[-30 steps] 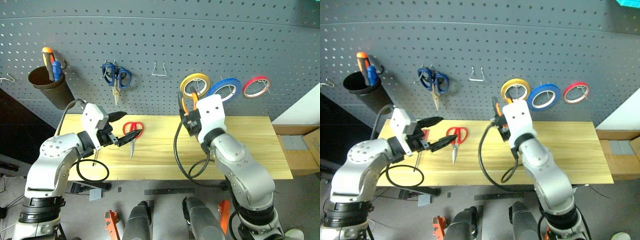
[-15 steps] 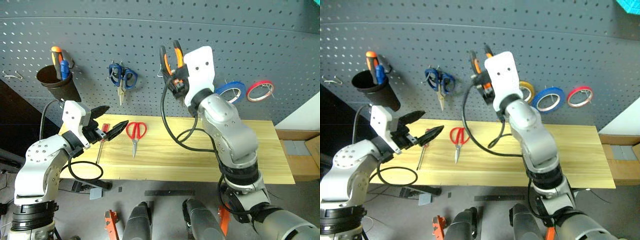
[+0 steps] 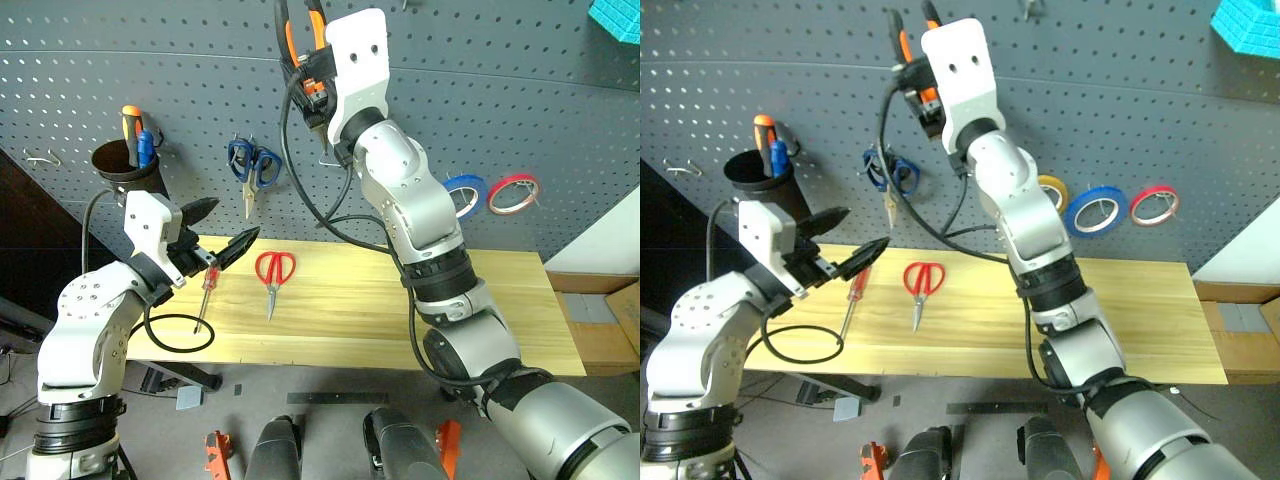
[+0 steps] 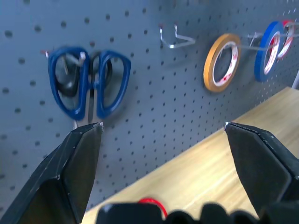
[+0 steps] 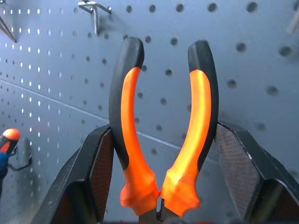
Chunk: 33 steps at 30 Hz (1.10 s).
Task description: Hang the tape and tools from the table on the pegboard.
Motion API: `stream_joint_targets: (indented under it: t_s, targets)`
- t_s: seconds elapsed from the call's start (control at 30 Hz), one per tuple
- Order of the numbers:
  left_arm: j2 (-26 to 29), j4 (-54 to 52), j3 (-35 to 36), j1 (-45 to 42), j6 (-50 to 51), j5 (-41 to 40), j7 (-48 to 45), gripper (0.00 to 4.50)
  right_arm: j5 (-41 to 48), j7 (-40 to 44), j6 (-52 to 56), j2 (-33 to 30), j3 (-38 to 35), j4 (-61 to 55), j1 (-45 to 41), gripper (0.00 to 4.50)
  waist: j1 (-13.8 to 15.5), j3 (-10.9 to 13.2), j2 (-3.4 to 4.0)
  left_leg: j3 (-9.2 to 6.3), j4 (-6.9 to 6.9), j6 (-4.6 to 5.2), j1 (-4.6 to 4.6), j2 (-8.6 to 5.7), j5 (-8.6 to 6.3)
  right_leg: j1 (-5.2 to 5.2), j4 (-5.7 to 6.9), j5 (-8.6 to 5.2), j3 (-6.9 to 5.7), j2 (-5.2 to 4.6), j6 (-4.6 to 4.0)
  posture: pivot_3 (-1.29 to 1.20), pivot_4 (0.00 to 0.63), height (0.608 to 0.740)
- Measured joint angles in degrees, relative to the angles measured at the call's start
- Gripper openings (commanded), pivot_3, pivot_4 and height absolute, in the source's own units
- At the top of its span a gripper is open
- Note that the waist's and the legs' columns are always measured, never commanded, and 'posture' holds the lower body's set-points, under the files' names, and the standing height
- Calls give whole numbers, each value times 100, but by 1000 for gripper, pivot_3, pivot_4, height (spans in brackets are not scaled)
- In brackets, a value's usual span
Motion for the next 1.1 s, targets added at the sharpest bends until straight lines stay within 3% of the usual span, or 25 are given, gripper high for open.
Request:
stream_joint_targets:
  t_s: [0.47,1.1]
  targets:
    - [-278,112,-353,-435,-61,53,82,4500,-641,-414,-2995,14,-16,2857,-248,2746,89,-2,1,0,-1,-3,1,1,2,-1,4,1,0,2,-1,60,127,740]
    - [-289,112,-442,-460,-63,86,96,4500,-1192,-914,-4149,-240,15,4427,-378,2746,203,-3,1,-2,-1,-12,4,2,7,-2,15,0,-1,4,-1,92,124,740]
